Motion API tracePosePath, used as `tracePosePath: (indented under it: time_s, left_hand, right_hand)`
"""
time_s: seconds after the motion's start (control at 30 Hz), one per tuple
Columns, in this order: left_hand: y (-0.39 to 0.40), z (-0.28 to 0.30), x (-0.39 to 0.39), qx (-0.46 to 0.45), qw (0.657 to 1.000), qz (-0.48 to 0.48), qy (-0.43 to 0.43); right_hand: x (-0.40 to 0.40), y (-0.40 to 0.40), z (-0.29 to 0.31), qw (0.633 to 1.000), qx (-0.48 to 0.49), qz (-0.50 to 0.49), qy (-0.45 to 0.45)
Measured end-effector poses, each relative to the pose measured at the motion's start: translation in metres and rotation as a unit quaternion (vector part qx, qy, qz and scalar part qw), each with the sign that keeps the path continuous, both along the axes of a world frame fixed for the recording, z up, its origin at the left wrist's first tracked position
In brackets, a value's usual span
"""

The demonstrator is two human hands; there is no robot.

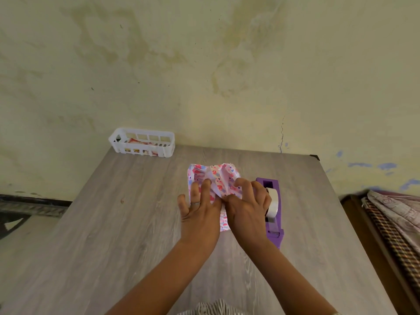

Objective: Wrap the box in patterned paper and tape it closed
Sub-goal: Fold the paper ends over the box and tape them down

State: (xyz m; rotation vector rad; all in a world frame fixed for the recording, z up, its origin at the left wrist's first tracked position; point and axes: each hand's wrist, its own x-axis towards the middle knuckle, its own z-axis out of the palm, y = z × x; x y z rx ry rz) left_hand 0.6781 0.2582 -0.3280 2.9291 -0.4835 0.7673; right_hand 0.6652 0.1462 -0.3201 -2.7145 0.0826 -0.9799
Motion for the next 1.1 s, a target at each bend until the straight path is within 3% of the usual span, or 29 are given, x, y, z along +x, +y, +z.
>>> tracePosePath:
  time_s: [0.2, 0.47, 0.67, 0.8, 0.87, 1.0, 1.1]
  left_hand:
    - [0.006, 0.004, 0.005, -0.05, 0.997, 0.006, 0.05]
    - [0.006, 0.019, 0.008, -0.068, 0.998, 0.011, 0.008]
    - [0.01, 0.046, 0.034, 0.082, 0.995, -0.045, -0.027]
    - [0.013, 0.054, 0.064, 0.095, 0.978, -0.178, -0.047]
    - [0.014, 0.057, 0.073, 0.091, 0.974, -0.206, -0.013]
    - [0.024, 0.056, 0.084, 0.002, 0.97, -0.229, 0.081]
    - [0.03, 0.056, 0.088, -0.037, 0.964, -0.244, 0.102]
  right_hand:
    - [-0.004, 0.004, 0.005, 1.0, 0.025, -0.003, -0.002]
    - [-0.007, 0.004, -0.004, 1.0, -0.013, -0.006, 0.013]
    - [-0.011, 0.001, -0.01, 0.999, -0.029, 0.022, 0.036]
    - [-0.012, -0.005, -0.004, 0.999, -0.036, 0.035, 0.011]
    - [-0.009, -0.009, -0.003, 0.998, -0.035, 0.043, 0.002]
    - [0.0, -0.012, -0.004, 0.998, 0.037, 0.048, 0.014]
    - [0.016, -0.02, 0.002, 0.978, 0.188, 0.077, 0.048]
